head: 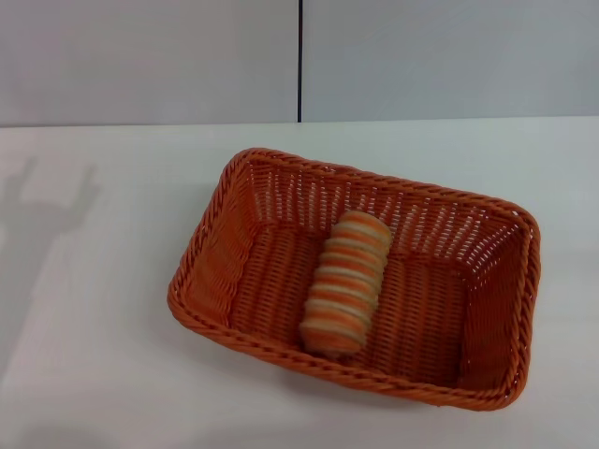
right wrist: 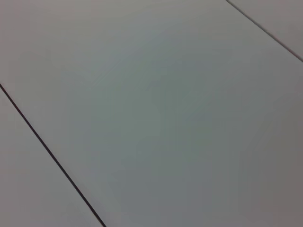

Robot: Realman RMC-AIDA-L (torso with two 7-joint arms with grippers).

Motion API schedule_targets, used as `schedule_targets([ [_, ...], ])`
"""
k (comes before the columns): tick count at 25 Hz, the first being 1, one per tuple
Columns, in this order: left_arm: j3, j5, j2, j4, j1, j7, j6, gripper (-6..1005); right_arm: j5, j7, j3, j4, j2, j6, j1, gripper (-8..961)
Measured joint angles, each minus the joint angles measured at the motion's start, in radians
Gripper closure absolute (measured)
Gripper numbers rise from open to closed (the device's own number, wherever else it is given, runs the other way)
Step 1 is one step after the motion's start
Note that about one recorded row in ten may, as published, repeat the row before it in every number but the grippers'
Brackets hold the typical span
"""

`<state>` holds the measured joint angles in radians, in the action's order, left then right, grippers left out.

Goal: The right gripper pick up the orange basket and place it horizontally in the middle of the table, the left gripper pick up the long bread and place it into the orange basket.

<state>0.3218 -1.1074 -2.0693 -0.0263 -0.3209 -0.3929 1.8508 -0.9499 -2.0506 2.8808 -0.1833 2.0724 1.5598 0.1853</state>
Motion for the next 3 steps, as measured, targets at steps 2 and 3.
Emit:
schedule_targets([
  [2, 0.003, -0.001, 0.000, 0.000, -0.002, 0.000, 0.005, 156, 0.000, -0.002, 0.000, 0.006, 0.000, -0.002, 0.004, 545],
  [3, 0.003, -0.001, 0.000, 0.000, -0.002, 0.000, 0.005, 156, 0.000, -0.002, 0.000, 0.006, 0.000, -0.002, 0.004, 545],
])
